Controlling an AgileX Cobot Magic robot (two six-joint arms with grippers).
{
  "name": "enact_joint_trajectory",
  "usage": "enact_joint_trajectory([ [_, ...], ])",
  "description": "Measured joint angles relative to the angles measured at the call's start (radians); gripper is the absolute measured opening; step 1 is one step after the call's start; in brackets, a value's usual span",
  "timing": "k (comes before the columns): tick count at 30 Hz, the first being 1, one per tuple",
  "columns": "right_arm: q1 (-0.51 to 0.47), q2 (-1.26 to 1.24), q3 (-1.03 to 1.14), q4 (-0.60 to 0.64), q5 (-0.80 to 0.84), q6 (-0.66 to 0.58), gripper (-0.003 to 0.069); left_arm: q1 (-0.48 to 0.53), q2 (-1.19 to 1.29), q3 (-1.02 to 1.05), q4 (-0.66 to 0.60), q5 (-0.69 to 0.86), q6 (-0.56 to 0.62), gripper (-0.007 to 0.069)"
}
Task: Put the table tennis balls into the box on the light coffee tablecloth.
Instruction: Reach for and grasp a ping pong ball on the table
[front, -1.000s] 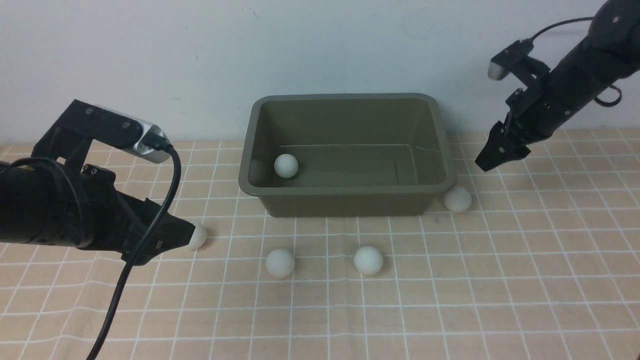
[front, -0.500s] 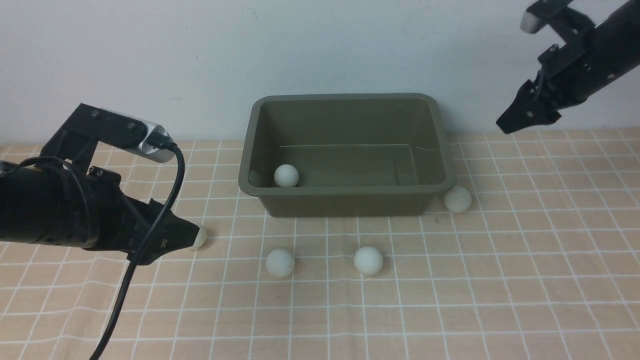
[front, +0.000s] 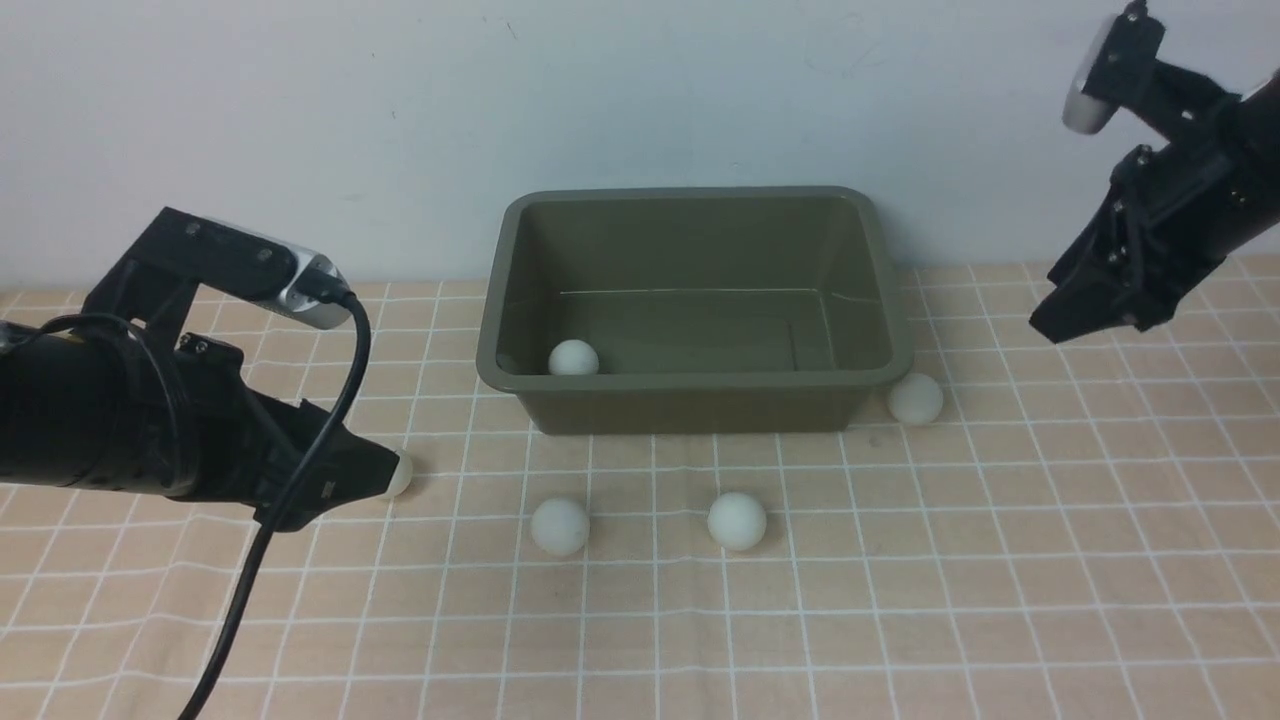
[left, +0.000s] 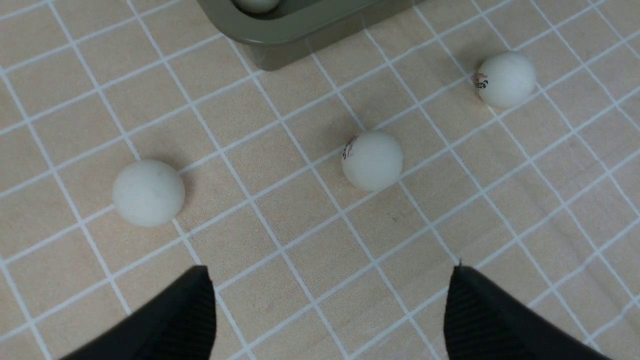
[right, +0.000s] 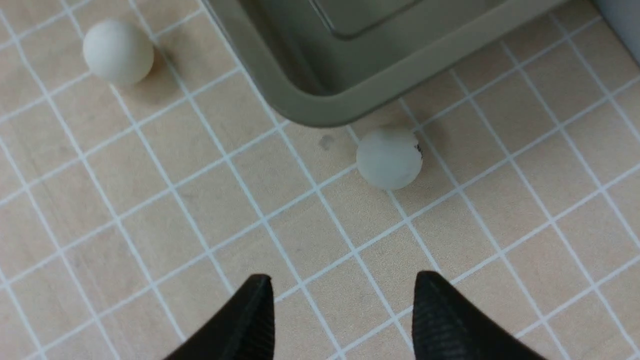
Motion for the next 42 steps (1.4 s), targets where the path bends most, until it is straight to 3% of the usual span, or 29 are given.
enact_joint_trajectory([
  [5,0.029,0.005,0.0,0.066,-0.035,-0.01,0.0349,0.0,0.0,0.0,-0.001,0.0,0.0,0.0552],
  [15,0.039,0.134,0.0,0.059,-0.076,-0.006,0.0363,0.0,0.0,0.0,-0.001,0.0,0.004,0.0552],
  [26,0.039,0.197,0.0,0.058,-0.199,-0.009,0.0505,0.0,0.0,0.0,-0.001,0.001,0.008,0.0552],
  [42,0.039,0.288,0.0,0.102,-0.266,-0.06,0.0513,0.0,0.003,0.0,-0.002,0.001,0.009,0.0552],
])
